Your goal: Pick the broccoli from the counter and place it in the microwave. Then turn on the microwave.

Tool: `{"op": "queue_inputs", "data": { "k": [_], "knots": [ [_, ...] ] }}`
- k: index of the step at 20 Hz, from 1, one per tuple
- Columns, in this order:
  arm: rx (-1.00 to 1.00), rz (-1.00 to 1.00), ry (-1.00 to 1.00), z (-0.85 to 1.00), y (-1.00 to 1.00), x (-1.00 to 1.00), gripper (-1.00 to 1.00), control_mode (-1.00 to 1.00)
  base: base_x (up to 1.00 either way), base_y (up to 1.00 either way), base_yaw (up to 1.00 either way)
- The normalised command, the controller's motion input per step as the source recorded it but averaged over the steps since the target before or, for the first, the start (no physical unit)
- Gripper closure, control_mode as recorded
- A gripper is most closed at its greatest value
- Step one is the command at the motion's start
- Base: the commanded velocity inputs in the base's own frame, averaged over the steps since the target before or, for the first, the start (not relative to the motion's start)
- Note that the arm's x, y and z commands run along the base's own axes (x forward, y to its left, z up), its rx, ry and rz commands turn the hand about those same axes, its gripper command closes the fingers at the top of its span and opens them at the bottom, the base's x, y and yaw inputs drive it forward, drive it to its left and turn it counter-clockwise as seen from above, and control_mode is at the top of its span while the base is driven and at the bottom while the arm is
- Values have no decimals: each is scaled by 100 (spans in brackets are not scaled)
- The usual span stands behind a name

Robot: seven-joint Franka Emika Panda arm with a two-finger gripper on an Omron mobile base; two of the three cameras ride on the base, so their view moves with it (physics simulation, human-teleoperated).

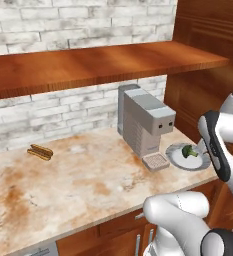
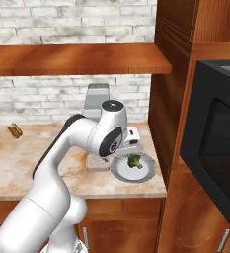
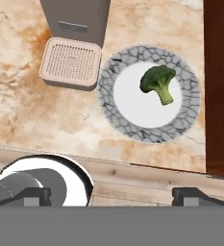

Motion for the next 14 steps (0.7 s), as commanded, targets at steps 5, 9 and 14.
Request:
{"op": "queue_inputs", "data": {
  "k": [5, 9, 14],
  "knots": [
    [0, 4, 0, -32, -14, 24, -100, -100, 0, 0, 0],
    [0, 2, 0, -33, -8, 25, -100, -100, 0, 0, 0],
    [0, 2, 0, -33, -5, 29, -100, -100, 0, 0, 0]
  ]
}}
